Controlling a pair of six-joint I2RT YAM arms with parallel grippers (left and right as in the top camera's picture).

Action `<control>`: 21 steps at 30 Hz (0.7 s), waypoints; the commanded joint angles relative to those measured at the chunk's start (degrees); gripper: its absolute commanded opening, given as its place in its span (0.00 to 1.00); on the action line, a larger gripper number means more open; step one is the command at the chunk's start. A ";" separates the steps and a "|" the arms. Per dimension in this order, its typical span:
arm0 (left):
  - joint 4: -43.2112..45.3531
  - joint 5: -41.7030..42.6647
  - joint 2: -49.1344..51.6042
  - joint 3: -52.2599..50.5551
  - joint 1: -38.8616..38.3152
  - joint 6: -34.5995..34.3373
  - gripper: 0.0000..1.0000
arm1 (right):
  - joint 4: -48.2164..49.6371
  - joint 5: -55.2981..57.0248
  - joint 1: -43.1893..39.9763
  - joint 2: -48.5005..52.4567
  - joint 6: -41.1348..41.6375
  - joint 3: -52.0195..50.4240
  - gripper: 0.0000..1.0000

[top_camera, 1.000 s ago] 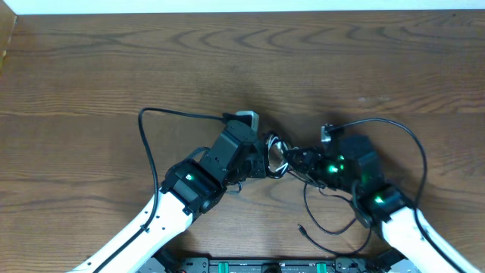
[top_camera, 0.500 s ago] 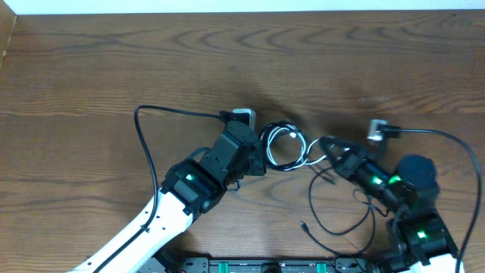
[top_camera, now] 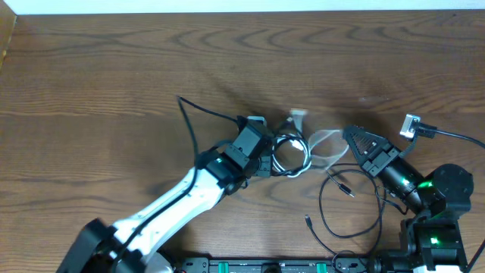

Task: Untangle cables

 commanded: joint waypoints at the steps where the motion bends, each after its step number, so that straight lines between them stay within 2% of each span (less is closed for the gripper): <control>1: 3.98 1.16 1.88 -0.57 0.04 -5.27 0.07 | -0.26 -5.05 -0.46 -0.70 0.57 0.68 0.01; 5: 10.84 3.37 2.19 -0.57 0.04 -5.14 0.08 | -1.38 -6.84 -0.46 -0.70 5.29 0.68 0.05; 10: 11.17 -1.90 2.19 -0.59 0.07 -4.35 0.08 | -1.22 -6.62 -0.46 -0.70 7.72 0.68 0.04; 15: 10.97 -1.36 2.19 -0.59 0.04 -4.37 0.07 | -4.13 -6.60 -0.46 -0.59 -2.34 0.68 0.17; 18: 11.26 0.15 2.19 -0.59 0.04 -4.35 0.08 | -11.02 -5.64 -0.42 -0.44 -4.00 0.68 0.28; 21: 11.21 0.15 2.19 -0.59 0.04 -4.33 0.08 | -19.39 -0.85 0.48 0.33 -12.46 0.68 0.40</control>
